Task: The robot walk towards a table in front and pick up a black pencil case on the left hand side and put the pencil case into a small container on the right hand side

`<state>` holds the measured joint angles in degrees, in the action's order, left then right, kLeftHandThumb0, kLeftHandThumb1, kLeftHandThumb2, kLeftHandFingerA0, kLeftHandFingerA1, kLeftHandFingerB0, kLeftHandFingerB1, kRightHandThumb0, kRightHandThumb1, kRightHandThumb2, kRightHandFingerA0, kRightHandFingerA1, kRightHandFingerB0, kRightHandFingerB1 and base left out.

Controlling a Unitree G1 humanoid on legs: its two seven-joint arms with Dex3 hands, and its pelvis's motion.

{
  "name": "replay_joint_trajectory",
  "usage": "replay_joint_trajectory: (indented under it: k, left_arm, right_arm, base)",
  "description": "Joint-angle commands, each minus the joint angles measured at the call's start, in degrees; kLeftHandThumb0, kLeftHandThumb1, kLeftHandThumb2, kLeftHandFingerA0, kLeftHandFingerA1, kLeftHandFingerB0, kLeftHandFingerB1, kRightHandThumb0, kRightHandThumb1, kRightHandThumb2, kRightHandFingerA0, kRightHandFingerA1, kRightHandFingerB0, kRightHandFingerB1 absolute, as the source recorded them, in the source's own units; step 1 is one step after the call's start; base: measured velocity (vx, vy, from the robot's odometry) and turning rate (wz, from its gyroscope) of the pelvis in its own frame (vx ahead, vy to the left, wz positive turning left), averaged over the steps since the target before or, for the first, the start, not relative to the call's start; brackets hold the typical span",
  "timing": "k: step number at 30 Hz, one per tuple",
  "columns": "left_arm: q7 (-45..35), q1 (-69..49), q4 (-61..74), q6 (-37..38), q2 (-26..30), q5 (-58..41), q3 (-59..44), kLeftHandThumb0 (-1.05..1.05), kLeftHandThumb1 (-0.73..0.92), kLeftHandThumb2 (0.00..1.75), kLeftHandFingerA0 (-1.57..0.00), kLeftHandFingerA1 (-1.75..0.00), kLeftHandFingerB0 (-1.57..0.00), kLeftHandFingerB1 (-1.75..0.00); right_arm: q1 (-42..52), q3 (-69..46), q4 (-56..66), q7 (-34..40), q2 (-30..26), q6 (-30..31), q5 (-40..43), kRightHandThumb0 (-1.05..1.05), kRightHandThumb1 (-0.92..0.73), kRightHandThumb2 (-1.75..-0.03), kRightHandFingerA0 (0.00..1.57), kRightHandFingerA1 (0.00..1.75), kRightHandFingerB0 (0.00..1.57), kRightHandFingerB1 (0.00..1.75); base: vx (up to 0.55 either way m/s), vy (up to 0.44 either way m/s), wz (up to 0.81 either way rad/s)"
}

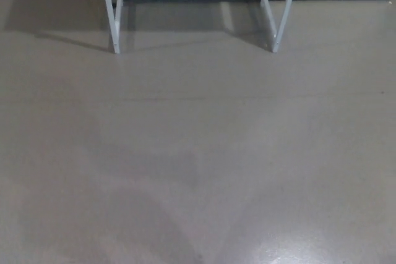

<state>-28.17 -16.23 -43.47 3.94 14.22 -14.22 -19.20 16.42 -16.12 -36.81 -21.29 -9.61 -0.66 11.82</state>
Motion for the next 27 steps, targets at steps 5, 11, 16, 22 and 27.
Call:
replay_joint_trajectory:
  k: [5, 11, 16, 22, 27]
  left_arm:
    - [0.85, -0.66, 0.67, 2.41, 0.56, 1.42, 1.94, -0.12, 0.52, 0.55, -0.44, -0.39, -0.3, -0.31]
    - [0.72, -0.69, 0.43, 3.51, 0.84, 1.37, 2.54, -0.09, 0.35, 0.83, -0.33, -0.57, -0.17, -0.49]
    - [1.12, -0.28, 0.31, 3.27, 0.92, 1.22, 2.7, -0.15, 0.49, 0.56, -0.42, -0.4, -0.31, -0.33]
    - [1.14, -0.78, 1.33, 2.61, 1.03, 1.4, 3.13, -0.12, 0.48, 0.54, -0.43, -0.41, -0.31, -0.32]
    - [0.02, -0.19, 0.38, 3.36, 1.68, 1.74, 3.68, -0.1, 0.32, 0.81, -0.31, -0.57, -0.18, -0.49]
  right_arm:
    - [-0.62, -0.75, -1.02, -1.02, -1.1, -0.93, 0.99, -0.07, -0.34, -0.83, 0.3, 0.6, 0.21, 0.54]
    - [-0.57, -0.69, -0.71, -0.77, -1.0, -1.0, 0.63, -0.08, -0.33, -0.83, 0.31, 0.6, 0.22, 0.55]
    - [-1.05, -0.76, -1.16, -0.58, -1.01, -1.11, 0.66, -0.06, -0.34, -0.83, 0.31, 0.6, 0.24, 0.55]
    - [-0.9, -0.52, -1.12, -0.57, -1.27, -1.34, 0.25, -0.1, -0.32, -0.82, 0.34, 0.61, 0.25, 0.55]
    - [-1.5, -0.5, -1.99, -0.61, -1.4, -1.57, 0.29, -0.12, -0.49, -0.53, 0.43, 0.5, 0.34, 0.41]
  base:
    - [0.16, -0.014, 0.09]
    - [0.18, -0.2, 0.07]
    - [0.15, -0.139, 0.11]
    - [0.18, 0.012, -0.09]
    - [0.21, 0.186, -0.06]
